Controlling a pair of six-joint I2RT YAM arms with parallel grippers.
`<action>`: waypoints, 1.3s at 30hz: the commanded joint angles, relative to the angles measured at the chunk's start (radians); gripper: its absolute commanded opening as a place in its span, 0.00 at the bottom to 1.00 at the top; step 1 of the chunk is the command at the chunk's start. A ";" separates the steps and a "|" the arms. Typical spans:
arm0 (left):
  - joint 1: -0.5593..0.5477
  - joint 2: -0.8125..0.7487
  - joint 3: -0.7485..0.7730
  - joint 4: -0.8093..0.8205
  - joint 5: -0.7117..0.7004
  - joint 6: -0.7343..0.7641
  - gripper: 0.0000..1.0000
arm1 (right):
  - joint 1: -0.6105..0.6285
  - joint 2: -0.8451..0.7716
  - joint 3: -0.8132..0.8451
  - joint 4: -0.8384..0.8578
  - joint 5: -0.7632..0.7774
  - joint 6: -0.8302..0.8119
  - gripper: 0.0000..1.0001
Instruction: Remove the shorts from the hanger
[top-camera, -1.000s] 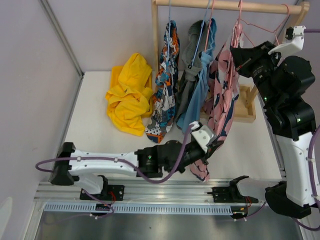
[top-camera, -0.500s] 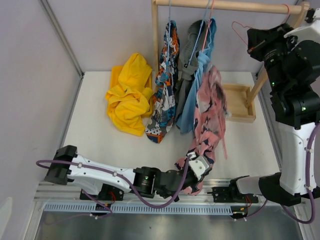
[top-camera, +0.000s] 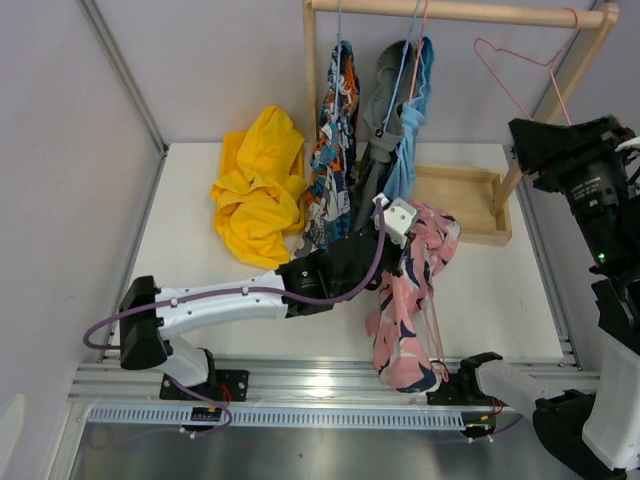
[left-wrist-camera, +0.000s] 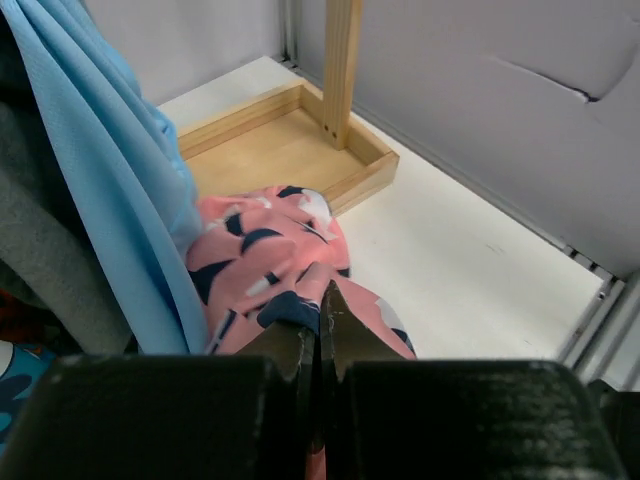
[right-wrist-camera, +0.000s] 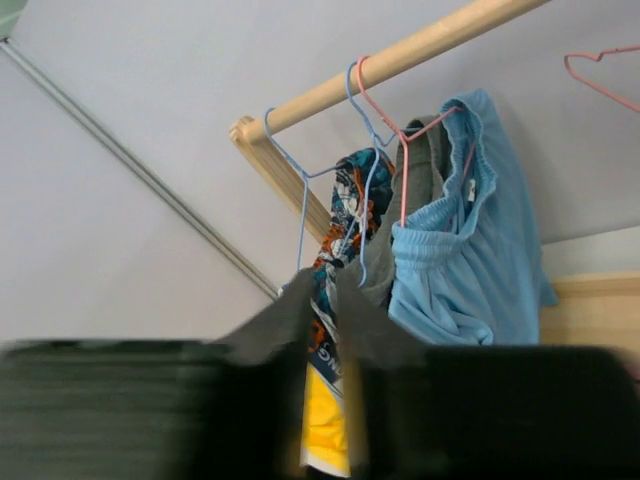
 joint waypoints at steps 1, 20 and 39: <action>-0.020 -0.060 -0.059 0.005 0.047 -0.004 0.00 | 0.004 0.070 0.024 -0.292 -0.140 -0.081 0.54; -0.055 -0.022 -0.669 0.007 0.037 -0.556 0.00 | 0.162 -0.241 -0.946 -0.357 -0.133 -0.012 0.93; -0.133 0.083 -0.842 0.161 0.029 -0.838 0.00 | 0.678 -0.227 -1.330 -0.244 0.143 0.331 0.64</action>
